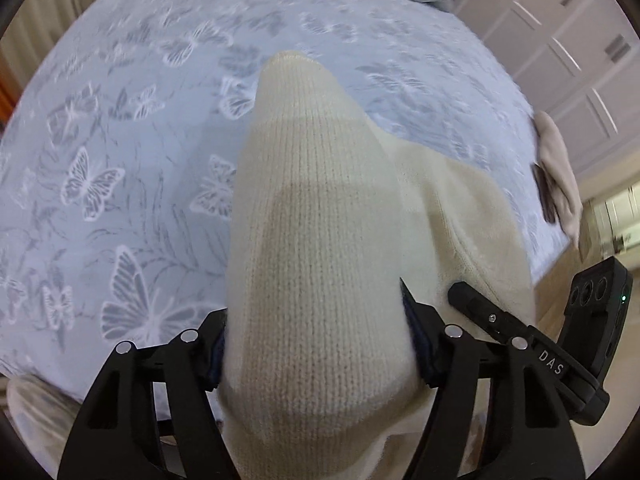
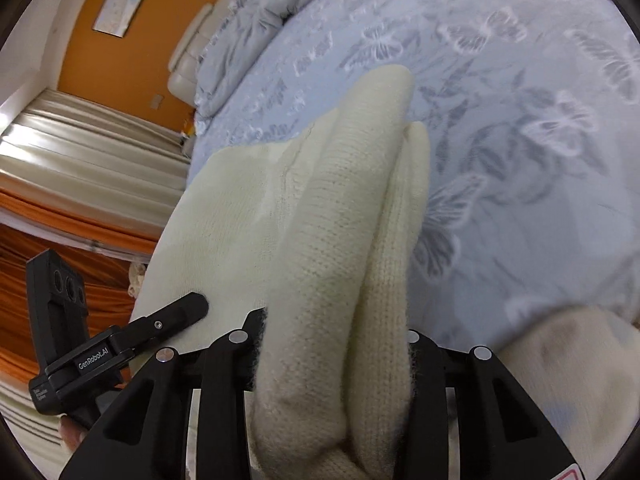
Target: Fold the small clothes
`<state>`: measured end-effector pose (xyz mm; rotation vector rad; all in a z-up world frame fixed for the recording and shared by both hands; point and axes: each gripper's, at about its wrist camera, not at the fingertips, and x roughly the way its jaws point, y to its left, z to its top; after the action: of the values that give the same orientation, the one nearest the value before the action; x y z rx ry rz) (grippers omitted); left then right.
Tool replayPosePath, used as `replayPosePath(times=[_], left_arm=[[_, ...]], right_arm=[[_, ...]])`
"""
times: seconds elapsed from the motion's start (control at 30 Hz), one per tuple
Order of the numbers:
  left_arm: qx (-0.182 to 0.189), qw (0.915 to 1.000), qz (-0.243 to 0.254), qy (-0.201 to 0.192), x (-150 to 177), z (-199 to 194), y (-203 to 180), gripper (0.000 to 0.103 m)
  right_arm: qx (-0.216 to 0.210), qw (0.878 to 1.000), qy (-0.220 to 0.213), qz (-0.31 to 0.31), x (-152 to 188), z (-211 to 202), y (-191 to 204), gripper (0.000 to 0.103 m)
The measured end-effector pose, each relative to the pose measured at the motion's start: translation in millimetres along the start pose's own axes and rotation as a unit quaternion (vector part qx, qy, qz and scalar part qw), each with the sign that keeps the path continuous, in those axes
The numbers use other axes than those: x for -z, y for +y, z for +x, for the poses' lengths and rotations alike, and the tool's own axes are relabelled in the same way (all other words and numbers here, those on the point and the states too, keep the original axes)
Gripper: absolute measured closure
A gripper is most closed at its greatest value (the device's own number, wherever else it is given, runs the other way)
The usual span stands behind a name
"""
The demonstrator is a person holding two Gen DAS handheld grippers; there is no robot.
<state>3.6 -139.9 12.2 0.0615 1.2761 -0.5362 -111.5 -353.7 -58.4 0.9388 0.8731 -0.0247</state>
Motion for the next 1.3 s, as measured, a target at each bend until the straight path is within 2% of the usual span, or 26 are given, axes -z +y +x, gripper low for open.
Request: replayPosePath(times=[0.13, 0.37, 0.57, 0.77, 0.87, 0.97, 1.1, 1.2, 1.3], left_arm=[[0.01, 0.9994, 0.025, -0.024, 11.4, -32.3, -25.8, 0.036], [0.032, 0.9928, 0.062, -0.097, 20.4, -106.0, -54.8, 0.036], [0.056, 0.9768, 0.093, -0.185, 19.0, -185.1, -74.6, 0.036], [0.085, 0.9463, 0.115, -0.29, 20.0, -268.2, -78.5, 0.036], [0.099, 0.9278, 0.115, -0.341, 20.2, -306.9, -69.3, 0.036], [0.11, 0.9048, 0.115, -0.395, 20.4, -347.0, -52.1, 0.036], [0.114, 0.8799, 0.115, -0.447, 18.6, -384.3, -26.2, 0.035], [0.117, 0.867, 0.112, -0.471, 12.7, -404.7, -1.5, 0.034], [0.119, 0.8606, 0.103, -0.484, 6.4, -416.3, 24.0, 0.034]], right_arm=[[0.005, 0.999, -0.032, -0.023, 13.6, -42.6, 15.3, 0.069], [-0.017, 0.991, -0.112, -0.076, 18.4, -116.5, 58.1, 0.069], [-0.054, 0.971, -0.191, -0.133, 12.0, -182.6, 102.2, 0.068], [-0.095, 0.936, -0.269, -0.208, 7.8, -241.1, 168.2, 0.068], [-0.119, 0.915, -0.297, -0.246, 6.4, -259.3, 204.6, 0.068], [-0.142, 0.893, -0.319, -0.284, 5.5, -272.4, 243.2, 0.068], [-0.173, 0.867, -0.334, -0.328, 3.4, -277.4, 293.9, 0.068], [-0.193, 0.855, -0.332, -0.348, -0.1, -271.1, 325.5, 0.068], [-0.205, 0.849, -0.323, -0.364, -3.0, -258.2, 353.0, 0.068]])
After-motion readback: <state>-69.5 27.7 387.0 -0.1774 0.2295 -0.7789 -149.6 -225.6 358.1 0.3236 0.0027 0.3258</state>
